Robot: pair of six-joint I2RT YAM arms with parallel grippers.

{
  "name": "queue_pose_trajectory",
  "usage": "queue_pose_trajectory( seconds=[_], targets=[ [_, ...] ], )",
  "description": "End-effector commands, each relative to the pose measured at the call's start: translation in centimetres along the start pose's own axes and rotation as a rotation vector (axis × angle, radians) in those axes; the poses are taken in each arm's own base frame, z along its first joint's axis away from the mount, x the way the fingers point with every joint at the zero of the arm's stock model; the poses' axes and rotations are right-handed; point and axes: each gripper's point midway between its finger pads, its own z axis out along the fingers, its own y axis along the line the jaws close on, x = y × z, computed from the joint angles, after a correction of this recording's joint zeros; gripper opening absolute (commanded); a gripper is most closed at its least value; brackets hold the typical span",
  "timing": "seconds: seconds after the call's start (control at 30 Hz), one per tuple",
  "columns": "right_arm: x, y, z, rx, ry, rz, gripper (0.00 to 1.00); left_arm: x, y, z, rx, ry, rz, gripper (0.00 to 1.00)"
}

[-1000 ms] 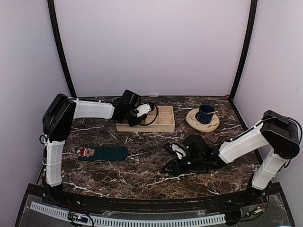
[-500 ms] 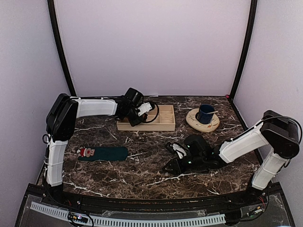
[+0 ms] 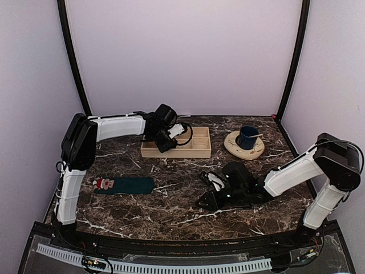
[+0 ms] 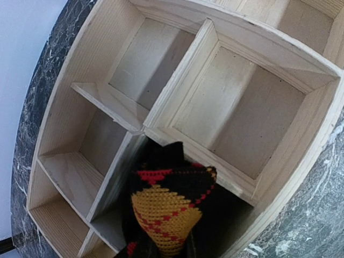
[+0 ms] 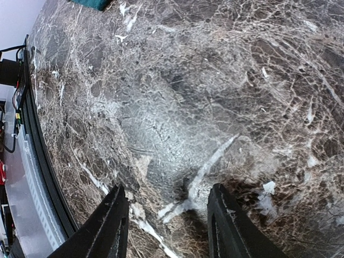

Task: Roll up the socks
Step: Place the sock in the storage box.

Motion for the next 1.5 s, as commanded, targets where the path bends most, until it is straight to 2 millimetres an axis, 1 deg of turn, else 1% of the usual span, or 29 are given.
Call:
queue_pose_trajectory(
  seconds=[0.0, 0.2, 0.37, 0.57, 0.63, 0.7, 0.87, 1.1, 1.33, 1.47],
  targets=[
    [-0.3, 0.1, 0.2, -0.015, -0.007, -0.014, 0.46, 2.9, -2.7, 0.3, 0.121, 0.153, -0.056, 0.00],
    [-0.3, 0.1, 0.1, -0.015, -0.006, -0.014, 0.46, 2.2, -2.4, 0.5, 0.146, 0.175, -0.122, 0.00],
    [-0.2, 0.1, 0.0, -0.017, -0.009, -0.009, 0.46, 1.9, -2.1, 1.1, 0.166, 0.214, -0.171, 0.00],
    [-0.2, 0.2, 0.1, -0.024, -0.009, -0.006, 0.46, 2.3, -1.8, 1.6, 0.197, 0.262, -0.252, 0.00],
    [-0.2, 0.1, 0.2, -0.026, -0.008, -0.006, 0.46, 2.3, -2.0, 1.6, 0.214, 0.274, -0.282, 0.00],
    [-0.2, 0.1, 0.3, -0.027, -0.006, -0.004, 0.46, 3.2, -1.2, 1.9, 0.231, 0.292, -0.336, 0.00],
    [-0.2, 0.2, 0.4, -0.034, -0.004, -0.005, 0.46, 3.8, -1.4, 2.0, 0.266, 0.310, -0.376, 0.00],
    [-0.3, 0.2, 0.4, -0.035, -0.010, -0.003, 0.46, 4.5, -2.2, 2.5, 0.308, 0.334, -0.399, 0.00],
    [-0.1, 0.3, 0.3, -0.039, -0.009, 0.004, 0.46, 6.0, -3.6, 4.0, 0.365, 0.388, -0.440, 0.00],
    [-0.2, 0.3, 0.1, -0.036, -0.012, 0.005, 0.46, 6.8, -4.1, 4.5, 0.389, 0.413, -0.464, 0.03]
  ],
)
